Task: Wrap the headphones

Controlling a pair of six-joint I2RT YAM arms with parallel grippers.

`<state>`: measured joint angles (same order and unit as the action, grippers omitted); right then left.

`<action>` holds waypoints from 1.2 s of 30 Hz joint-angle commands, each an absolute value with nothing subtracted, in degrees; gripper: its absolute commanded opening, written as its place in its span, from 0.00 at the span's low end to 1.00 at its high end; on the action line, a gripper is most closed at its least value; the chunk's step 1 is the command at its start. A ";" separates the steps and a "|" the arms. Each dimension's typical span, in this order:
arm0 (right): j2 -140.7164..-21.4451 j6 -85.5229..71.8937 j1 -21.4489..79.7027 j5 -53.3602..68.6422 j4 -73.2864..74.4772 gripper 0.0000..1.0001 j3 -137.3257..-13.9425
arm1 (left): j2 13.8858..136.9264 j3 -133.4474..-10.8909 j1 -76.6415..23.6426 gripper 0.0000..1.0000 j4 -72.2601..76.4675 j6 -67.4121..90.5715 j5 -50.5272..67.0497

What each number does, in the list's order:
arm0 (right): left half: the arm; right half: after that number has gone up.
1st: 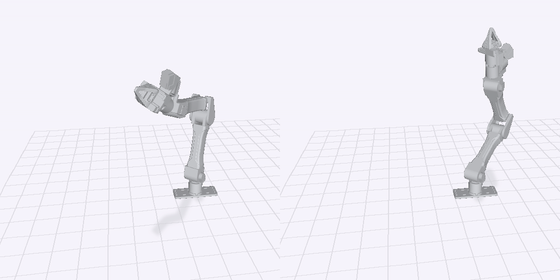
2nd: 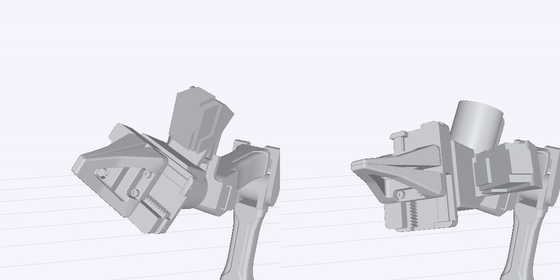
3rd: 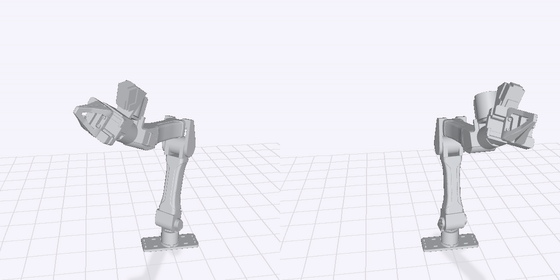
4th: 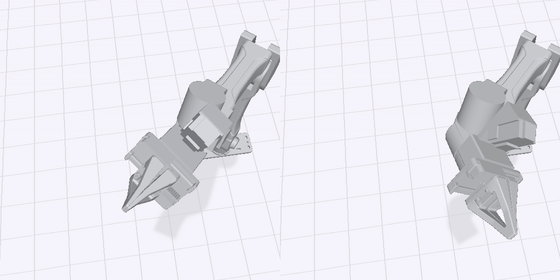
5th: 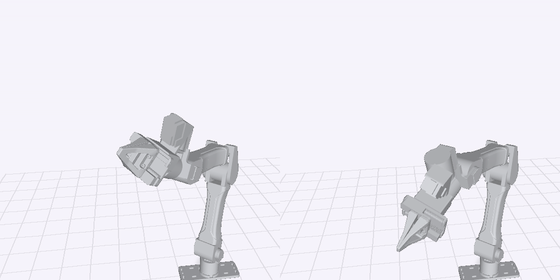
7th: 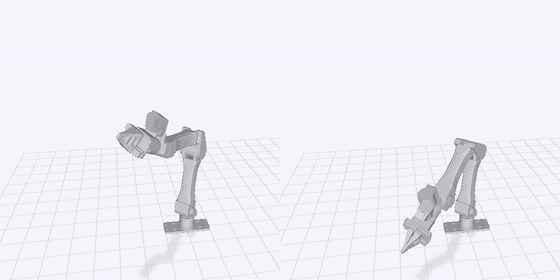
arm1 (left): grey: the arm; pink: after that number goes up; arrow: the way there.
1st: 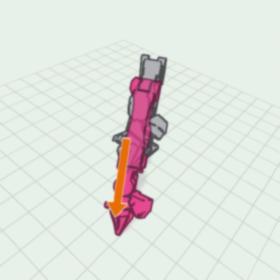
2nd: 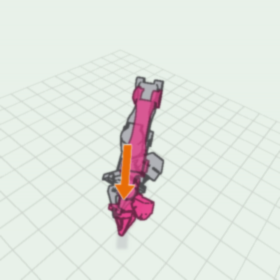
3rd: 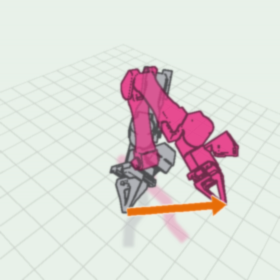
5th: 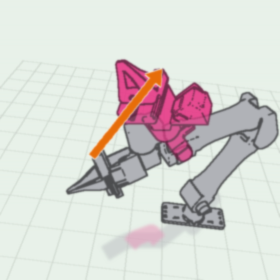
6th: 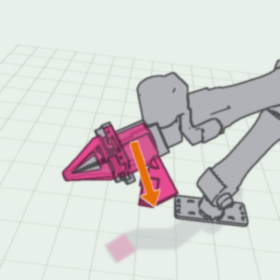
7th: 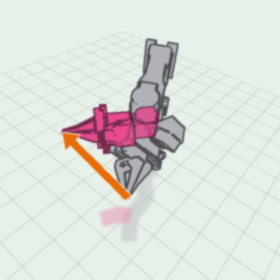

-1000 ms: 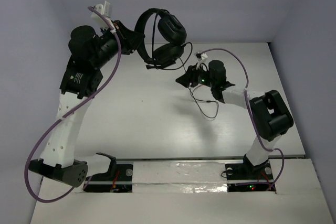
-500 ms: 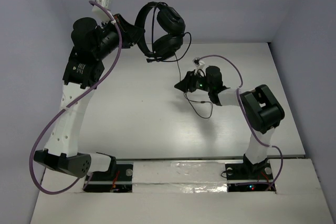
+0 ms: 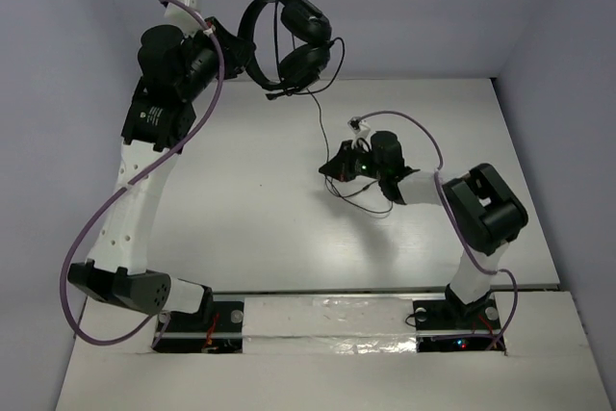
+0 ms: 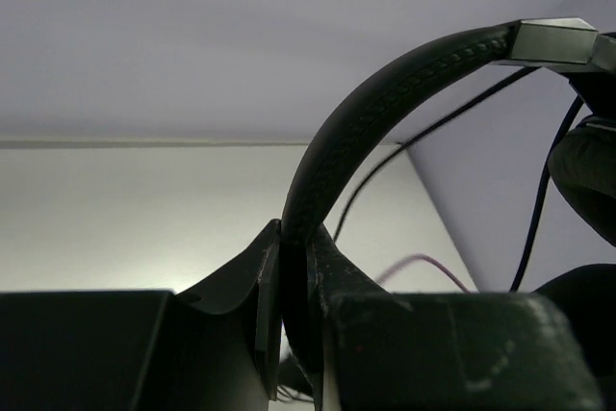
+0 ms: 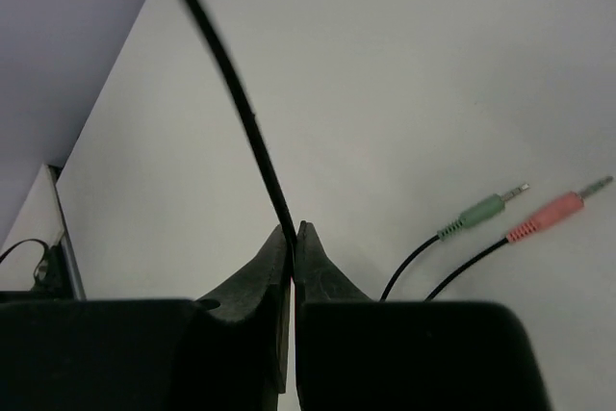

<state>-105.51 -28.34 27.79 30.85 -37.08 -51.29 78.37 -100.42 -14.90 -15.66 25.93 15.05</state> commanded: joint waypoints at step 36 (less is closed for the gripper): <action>-72.16 -13.89 54.93 1.06 35.24 0.00 -79.54 | 98.43 -95.36 -13.27 0.00 -8.43 19.43 -18.90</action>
